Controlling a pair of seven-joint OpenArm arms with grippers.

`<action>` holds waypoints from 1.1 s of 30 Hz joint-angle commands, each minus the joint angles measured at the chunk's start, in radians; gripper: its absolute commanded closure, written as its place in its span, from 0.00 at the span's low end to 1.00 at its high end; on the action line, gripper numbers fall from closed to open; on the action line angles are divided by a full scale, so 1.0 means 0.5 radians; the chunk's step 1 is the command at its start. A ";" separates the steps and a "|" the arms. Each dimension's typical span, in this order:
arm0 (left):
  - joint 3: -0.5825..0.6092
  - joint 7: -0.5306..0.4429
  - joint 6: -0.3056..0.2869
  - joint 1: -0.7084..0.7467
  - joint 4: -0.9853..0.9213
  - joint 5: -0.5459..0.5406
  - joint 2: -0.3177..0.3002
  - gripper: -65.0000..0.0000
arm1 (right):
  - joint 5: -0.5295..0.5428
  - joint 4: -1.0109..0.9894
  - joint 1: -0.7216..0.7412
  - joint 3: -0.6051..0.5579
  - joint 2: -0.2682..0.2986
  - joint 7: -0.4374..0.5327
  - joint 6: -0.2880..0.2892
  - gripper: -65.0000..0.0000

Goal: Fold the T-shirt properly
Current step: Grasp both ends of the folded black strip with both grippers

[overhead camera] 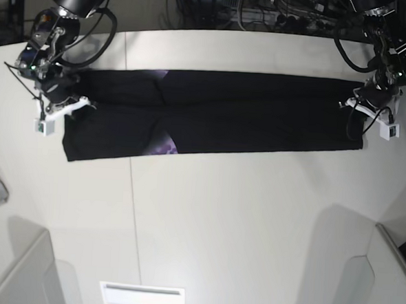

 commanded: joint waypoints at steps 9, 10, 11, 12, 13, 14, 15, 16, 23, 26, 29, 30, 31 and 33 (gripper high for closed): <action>-0.158 0.061 -0.021 0.048 0.380 -0.170 -0.031 1.00 | 0.030 0.316 -0.057 0.003 -0.088 0.031 0.014 1.00; -0.232 0.122 -0.021 0.048 0.398 -0.286 -0.040 1.00 | 0.030 0.384 -0.075 0.003 -0.107 0.031 0.014 1.00; -0.312 0.171 -0.021 0.048 0.402 -0.406 -0.046 1.00 | 0.030 0.448 -0.093 0.003 -0.122 0.031 0.014 1.00; -0.385 0.214 -0.021 0.048 0.398 -0.519 -0.049 1.00 | 0.030 0.519 -0.121 0.003 -0.134 0.031 0.017 1.00; -0.437 0.235 -0.021 0.054 0.389 -0.608 -0.052 1.00 | 0.030 0.580 -0.139 -0.001 -0.156 0.031 0.042 1.00; -0.487 0.251 -0.021 0.057 0.383 -0.667 -0.055 1.00 | 0.030 0.639 -0.167 -0.028 -0.174 0.031 0.091 1.00; -0.514 0.251 -0.021 0.066 0.380 -0.676 -0.055 1.00 | 0.030 0.706 -0.207 -0.059 -0.184 0.031 0.137 1.00; -0.533 0.251 -0.021 0.085 0.377 -0.670 -0.055 1.00 | 0.030 0.758 -0.247 -0.093 -0.202 0.031 0.168 1.00; -0.533 0.248 -0.042 0.100 0.162 -0.658 -0.052 0.08 | 0.030 0.835 -0.397 -0.360 -0.208 0.040 0.177 1.00; -0.533 0.248 -0.186 0.085 0.033 -0.658 -0.055 0.03 | 0.030 0.835 -0.409 -0.393 -0.233 0.043 0.177 1.00; -0.529 0.248 -0.226 0.072 -0.077 -0.658 -0.055 0.09 | 0.030 0.835 -0.409 -0.403 -0.236 0.037 0.177 1.00; -0.526 0.248 -0.226 0.054 -0.099 -0.654 -0.058 0.09 | 0.030 0.835 -0.409 -0.403 -0.236 0.034 0.177 1.00; -0.505 0.248 -0.226 0.038 -0.117 -0.621 -0.064 0.09 | 0.030 0.835 -0.409 -0.403 -0.236 0.034 0.177 1.00; -0.407 0.245 -0.229 0.023 -0.151 -0.498 -0.067 0.09 | 0.030 0.835 -0.409 -0.403 -0.236 0.034 0.177 1.00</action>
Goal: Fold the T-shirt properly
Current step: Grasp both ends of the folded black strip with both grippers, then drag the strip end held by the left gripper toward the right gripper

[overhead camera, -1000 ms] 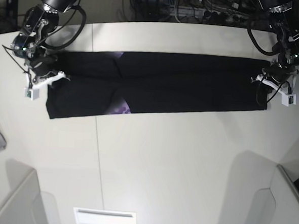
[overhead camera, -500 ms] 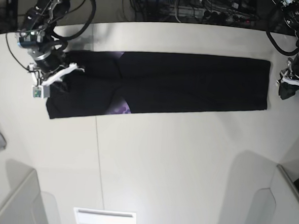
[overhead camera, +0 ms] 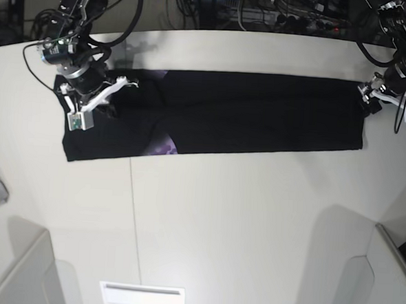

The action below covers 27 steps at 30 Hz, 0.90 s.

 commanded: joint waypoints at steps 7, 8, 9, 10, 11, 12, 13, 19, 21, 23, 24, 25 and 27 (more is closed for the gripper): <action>0.103 -0.032 -0.019 -0.106 -0.093 0.133 -0.006 0.17 | 0.030 0.055 -0.014 0.003 -0.018 0.045 0.002 1.00; 0.118 -0.032 -0.019 -0.109 -0.105 0.133 -0.003 0.21 | 0.030 0.061 -0.014 0.003 -0.018 0.042 0.002 1.00; 0.152 -0.032 -0.019 -0.109 -0.111 0.133 -0.003 0.25 | 0.030 0.064 -0.014 0.003 -0.021 0.042 0.002 1.00; 0.179 -0.032 -0.019 -0.109 -0.111 0.133 -0.006 0.31 | 0.030 0.067 -0.014 0.003 -0.021 0.042 0.002 1.00; 0.210 -0.032 -0.019 -0.109 -0.111 0.133 -0.009 0.35 | 0.030 0.070 -0.014 0.003 -0.021 0.042 0.002 1.00; 0.232 -0.032 -0.019 -0.109 -0.114 0.133 -0.009 0.40 | 0.030 0.070 -0.014 0.003 -0.021 0.042 0.002 1.00; 0.256 -0.032 -0.019 -0.109 -0.114 0.139 -0.009 0.45 | 0.030 0.070 -0.014 0.003 -0.021 0.042 0.002 1.00; 0.296 -0.032 -0.019 -0.109 -0.114 0.146 -0.012 0.70 | 0.030 0.070 -0.017 0.009 -0.021 0.039 0.002 1.00; 0.290 -0.032 -0.019 -0.109 -0.114 0.146 -0.019 0.88 | 0.030 0.070 -0.017 0.013 -0.021 0.039 0.002 1.00; 0.281 -0.032 -0.019 -0.109 -0.111 0.146 -0.022 1.00 | 0.030 0.070 -0.017 0.013 -0.021 0.039 0.002 1.00; 0.278 -0.032 -0.019 -0.109 -0.111 0.146 -0.025 1.00 | 0.030 0.070 -0.017 0.009 -0.021 0.039 0.002 1.00; 0.278 -0.032 -0.019 -0.109 -0.108 0.149 -0.025 1.00 | 0.030 0.070 -0.017 0.009 -0.021 0.039 0.002 1.00; 0.275 -0.032 -0.019 -0.109 -0.099 0.149 -0.034 1.00 | 0.030 0.070 -0.017 0.006 -0.021 0.039 0.002 1.00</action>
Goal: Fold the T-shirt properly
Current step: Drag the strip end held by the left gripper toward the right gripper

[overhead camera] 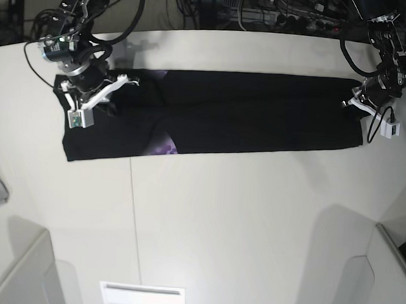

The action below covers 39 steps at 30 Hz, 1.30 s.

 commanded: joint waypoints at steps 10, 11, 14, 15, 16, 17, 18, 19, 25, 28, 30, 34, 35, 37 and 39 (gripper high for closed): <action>-0.009 -0.205 0.010 0.076 0.082 0.029 -0.156 1.00 | 0.030 0.047 -0.014 -0.006 0.006 0.045 0.008 1.00; -0.009 -0.208 0.010 0.098 0.121 0.029 -0.156 1.00 | 0.030 0.047 -0.014 -0.006 0.006 0.045 0.008 1.00; -0.006 -0.215 0.013 0.172 0.299 0.029 -0.150 1.00 | 0.030 0.047 -0.014 -0.003 0.006 0.042 0.008 1.00; -0.006 -0.215 0.016 0.178 0.376 0.029 -0.147 1.00 | 0.030 0.047 -0.014 -0.003 0.006 0.042 0.008 1.00; -0.006 -0.215 0.016 0.218 0.450 0.029 -0.144 1.00 | 0.030 0.047 -0.014 -0.003 0.006 0.039 0.008 1.00; 0.006 -0.211 0.016 0.254 0.533 0.029 -0.141 1.00 | 0.030 0.047 -0.014 -0.003 0.006 0.039 0.008 1.00; 0.012 -0.205 0.016 0.285 0.606 0.029 -0.131 1.00 | 0.030 0.047 -0.014 -0.003 0.006 0.039 0.008 1.00; 0.015 -0.202 0.016 0.307 0.677 0.029 -0.101 1.00 | 0.030 0.047 -0.014 -0.003 0.006 0.039 0.008 1.00; 0.089 -0.009 0.016 0.365 0.907 0.026 -0.012 1.00 | 0.030 0.047 -0.014 -0.003 0.006 0.039 0.008 1.00; 0.172 0.006 0.016 0.365 0.953 0.026 0.041 1.00 | 0.030 0.047 -0.014 -0.003 0.006 0.039 0.008 1.00; 0.230 0.009 0.019 0.365 0.962 0.026 0.065 1.00 | 0.030 0.047 -0.014 -0.003 0.006 0.039 0.008 1.00; 0.362 0.013 0.022 0.359 0.968 0.029 0.099 1.00 | 0.030 0.047 -0.014 0.006 0.006 0.039 0.008 1.00; 0.393 0.006 0.046 0.353 0.968 0.029 0.099 1.00 | 0.030 0.047 -0.014 0.006 0.006 0.039 0.008 1.00; 0.470 0.006 0.123 0.325 0.968 0.029 0.099 1.00 | 0.030 0.047 -0.017 0.006 0.006 0.039 0.008 1.00; 0.543 0.003 0.178 0.319 0.968 0.020 0.099 1.00 | 0.030 0.047 -0.017 0.006 0.006 0.039 0.008 1.00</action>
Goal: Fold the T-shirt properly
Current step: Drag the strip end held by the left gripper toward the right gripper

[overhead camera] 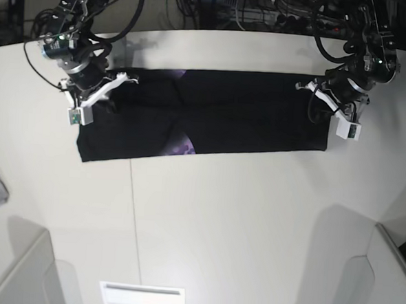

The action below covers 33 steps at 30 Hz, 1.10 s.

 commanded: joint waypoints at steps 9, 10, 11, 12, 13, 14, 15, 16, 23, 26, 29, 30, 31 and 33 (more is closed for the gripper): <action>0.300 -0.023 0.102 -0.140 0.029 -0.037 0.042 1.00 | 0.031 0.042 -0.020 0.006 0.003 0.040 0.008 1.00; 0.328 -0.020 0.102 -0.152 0.026 -0.037 0.054 1.00 | 0.031 0.042 -0.020 0.006 0.003 0.040 0.008 1.00; 0.364 -0.020 0.102 -0.161 0.023 -0.028 0.070 1.00 | 0.031 0.042 -0.020 0.006 0.003 0.040 0.008 1.00; 0.392 -0.020 0.102 -0.164 0.023 -0.028 0.085 1.00 | 0.031 0.042 -0.020 0.006 0.003 0.040 0.008 1.00; 0.414 -0.020 0.102 -0.167 0.023 -0.028 0.100 1.00 | 0.031 0.042 -0.020 0.006 0.003 0.040 0.008 1.00; 0.429 -0.020 0.105 -0.167 0.023 -0.028 0.116 1.00 | 0.031 0.042 -0.020 0.006 0.003 0.040 0.008 1.00; 0.444 -0.020 0.126 -0.177 0.023 -0.028 0.128 1.00 | 0.031 0.042 -0.020 0.006 0.003 0.040 0.008 1.00; 0.463 -0.020 0.154 -0.195 0.023 -0.028 0.137 1.00 | 0.031 0.042 -0.020 0.006 0.003 0.040 0.008 1.00; 0.653 -0.020 0.258 -0.266 -0.029 -0.043 0.140 1.00 | 0.031 0.042 -0.020 0.006 0.003 0.040 0.008 1.00; 0.723 -0.020 0.258 -0.293 -0.081 -0.043 0.155 1.00 | 0.031 0.042 -0.020 0.006 0.003 0.040 0.008 1.00; 0.717 -0.020 0.258 -0.299 -0.134 -0.043 0.211 1.00 | 0.031 0.042 -0.020 0.006 0.003 0.040 0.008 1.00; 0.730 -0.020 0.258 -0.309 -0.146 -0.043 0.214 1.00 | 0.031 0.042 -0.020 0.006 0.003 0.040 0.008 1.00; 0.745 -0.020 0.258 -0.330 -0.149 -0.043 0.214 1.00 | 0.031 0.042 -0.020 0.006 0.003 0.040 0.008 1.00; 0.745 -0.020 0.258 -0.351 -0.167 -0.043 0.241 1.00 | 0.031 0.042 -0.020 0.006 0.003 0.040 0.008 1.00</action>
